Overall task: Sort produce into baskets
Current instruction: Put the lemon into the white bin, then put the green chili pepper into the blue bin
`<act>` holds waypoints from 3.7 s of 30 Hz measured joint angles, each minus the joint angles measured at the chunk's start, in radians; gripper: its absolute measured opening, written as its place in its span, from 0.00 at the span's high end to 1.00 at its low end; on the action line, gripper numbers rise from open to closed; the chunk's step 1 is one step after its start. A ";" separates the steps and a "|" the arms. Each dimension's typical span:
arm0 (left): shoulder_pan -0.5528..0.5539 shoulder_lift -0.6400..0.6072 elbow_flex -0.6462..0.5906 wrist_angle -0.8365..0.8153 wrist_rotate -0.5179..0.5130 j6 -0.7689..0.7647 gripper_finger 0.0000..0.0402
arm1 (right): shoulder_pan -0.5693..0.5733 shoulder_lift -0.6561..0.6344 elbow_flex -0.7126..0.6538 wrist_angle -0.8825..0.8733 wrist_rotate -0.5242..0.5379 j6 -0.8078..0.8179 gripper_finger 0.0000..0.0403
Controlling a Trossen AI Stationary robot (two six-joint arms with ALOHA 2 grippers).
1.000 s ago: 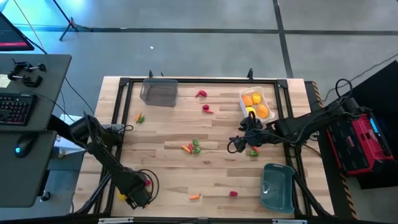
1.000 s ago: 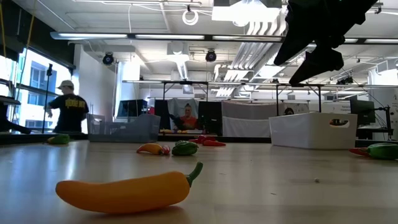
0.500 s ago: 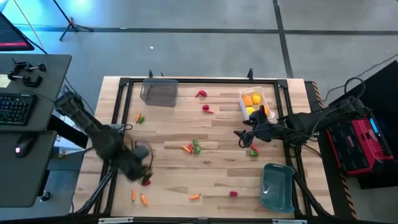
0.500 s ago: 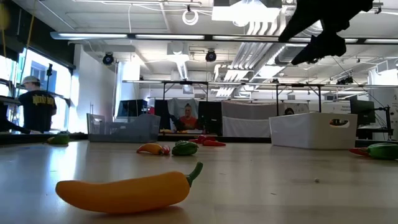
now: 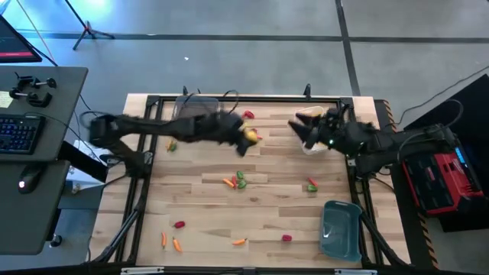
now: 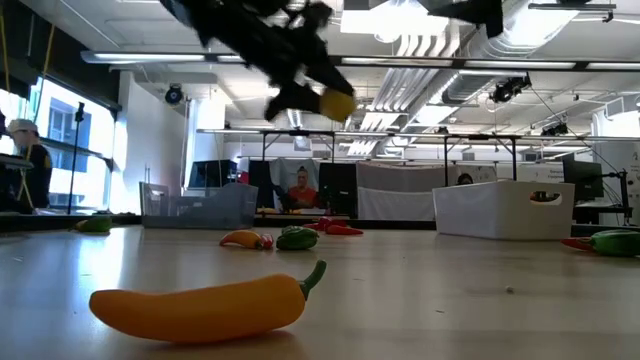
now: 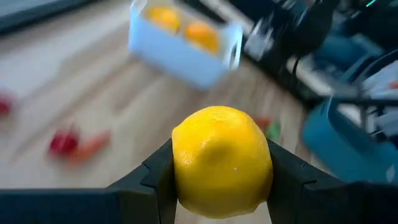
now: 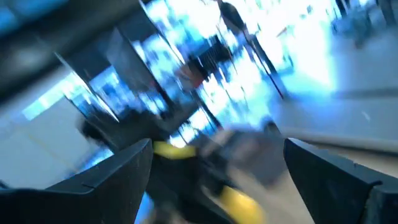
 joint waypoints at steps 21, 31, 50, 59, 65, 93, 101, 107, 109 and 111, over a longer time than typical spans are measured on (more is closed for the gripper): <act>0.064 0.855 0.882 0.286 0.245 0.240 0.58 | -0.082 -0.034 0.000 0.117 0.080 -0.104 0.12; 0.062 0.995 1.017 0.293 0.086 0.201 0.49 | -0.082 -0.034 0.000 0.101 0.080 -0.095 0.12; 0.071 0.983 1.018 0.309 0.135 0.254 0.19 | -0.082 -0.034 0.000 0.074 0.080 -0.050 0.12; 0.119 0.783 1.018 -0.240 0.365 0.421 0.17 | -0.082 -0.052 0.000 0.083 0.069 -0.107 0.12; 0.130 0.549 0.820 -0.376 0.376 0.477 0.17 | -0.082 -0.131 0.000 0.098 0.085 -0.197 0.12; -0.016 -0.283 -0.180 0.264 0.004 -0.114 0.17 | 0.056 0.373 0.014 -1.005 -0.838 0.340 0.15; -0.017 -0.282 -0.180 0.309 0.069 -0.298 0.17 | 0.113 0.529 0.014 -1.074 -0.758 0.234 0.29; -0.017 -0.282 -0.180 0.448 0.082 -0.317 0.17 | 0.118 0.598 0.014 -1.053 -0.758 0.216 0.34; -0.017 -0.283 -0.180 0.485 0.082 -0.317 0.17 | 0.124 0.611 0.014 -1.031 -0.757 0.216 0.35; -0.017 -0.283 -0.180 0.504 0.089 -0.317 0.17 | 0.130 0.630 0.014 -1.015 -0.744 0.216 0.36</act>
